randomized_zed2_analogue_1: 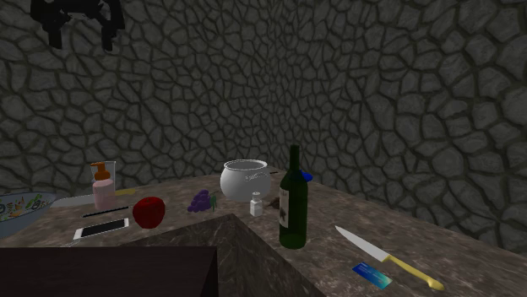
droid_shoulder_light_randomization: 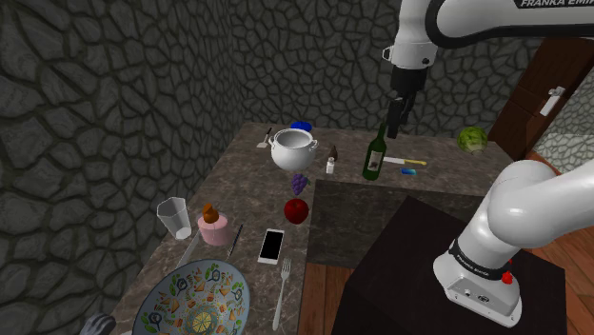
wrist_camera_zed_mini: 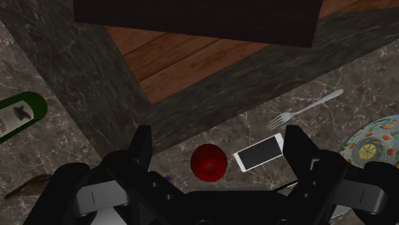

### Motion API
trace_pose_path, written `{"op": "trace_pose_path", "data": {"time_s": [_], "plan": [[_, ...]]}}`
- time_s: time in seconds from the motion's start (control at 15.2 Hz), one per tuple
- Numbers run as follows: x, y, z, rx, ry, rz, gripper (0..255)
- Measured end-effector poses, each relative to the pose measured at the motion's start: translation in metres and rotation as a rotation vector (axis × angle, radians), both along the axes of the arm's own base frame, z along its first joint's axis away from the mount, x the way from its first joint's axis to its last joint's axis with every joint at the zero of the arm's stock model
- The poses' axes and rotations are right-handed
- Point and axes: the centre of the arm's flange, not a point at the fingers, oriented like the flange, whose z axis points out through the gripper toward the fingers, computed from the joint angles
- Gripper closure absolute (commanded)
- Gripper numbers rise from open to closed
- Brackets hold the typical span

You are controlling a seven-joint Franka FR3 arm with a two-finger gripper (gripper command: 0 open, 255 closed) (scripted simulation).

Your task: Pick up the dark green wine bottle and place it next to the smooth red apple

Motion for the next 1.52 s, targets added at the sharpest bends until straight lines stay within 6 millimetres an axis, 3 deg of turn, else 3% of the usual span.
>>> {"op": "trace_pose_path", "data": {"time_s": [0.13,0.46,1.52], "plan": [[0.002,-0.005,-0.002,0.0,-0.002,-0.001,0],[0.019,-0.05,-0.028,-0.004,-0.021,-0.014,0],[0.079,-0.228,-0.116,-0.019,-0.094,-0.056,0]]}}
